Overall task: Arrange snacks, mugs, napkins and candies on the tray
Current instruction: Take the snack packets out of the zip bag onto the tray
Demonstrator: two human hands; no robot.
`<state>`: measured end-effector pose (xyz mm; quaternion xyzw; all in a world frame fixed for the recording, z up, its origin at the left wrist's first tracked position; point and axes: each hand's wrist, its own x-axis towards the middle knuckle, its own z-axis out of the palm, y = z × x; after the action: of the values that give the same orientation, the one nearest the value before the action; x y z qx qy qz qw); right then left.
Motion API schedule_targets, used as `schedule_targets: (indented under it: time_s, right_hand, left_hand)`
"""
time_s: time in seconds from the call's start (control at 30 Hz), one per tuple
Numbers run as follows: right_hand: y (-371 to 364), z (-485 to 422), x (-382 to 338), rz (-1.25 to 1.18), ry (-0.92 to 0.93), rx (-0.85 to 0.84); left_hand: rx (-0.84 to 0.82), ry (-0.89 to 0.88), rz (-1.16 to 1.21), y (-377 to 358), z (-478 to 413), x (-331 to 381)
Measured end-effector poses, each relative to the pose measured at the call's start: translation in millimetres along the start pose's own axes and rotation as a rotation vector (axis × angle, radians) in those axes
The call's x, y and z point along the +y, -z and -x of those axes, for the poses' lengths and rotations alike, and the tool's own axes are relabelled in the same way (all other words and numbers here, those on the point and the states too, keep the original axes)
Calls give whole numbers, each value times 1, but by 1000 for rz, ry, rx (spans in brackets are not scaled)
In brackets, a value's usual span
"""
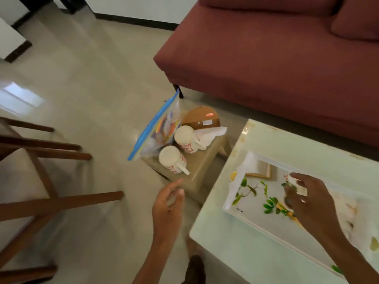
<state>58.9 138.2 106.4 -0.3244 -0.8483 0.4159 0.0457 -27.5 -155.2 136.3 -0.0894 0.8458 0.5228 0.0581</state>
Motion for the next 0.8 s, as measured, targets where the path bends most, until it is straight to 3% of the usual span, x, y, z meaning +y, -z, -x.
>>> schedule_targets:
  time_s: [0.13,0.23,0.3,0.4,0.57,0.8]
  right_hand:
    - [-39,-14,-51,-20,79,-45]
    - [-63,-27,-97,-59,98,-87]
    - [-81,-36,-129,-82,118,-102]
    - [-108,-47,-179,-117,158,-113]
    - [-154,-64,-240,-124,240,-133]
    - [-195,-75,-267,-179,176,-205]
  left_hand:
    - [250,11,55,24,-25,2]
    - [432,-281,-102,45,-49,17]
    - [467,-525,-252,57,-72,27]
    - [359,-652,-467,65,-115,51]
    - [71,-555,-693,60,-179,79]
    - [-37,-415,-715,69,-227,71]
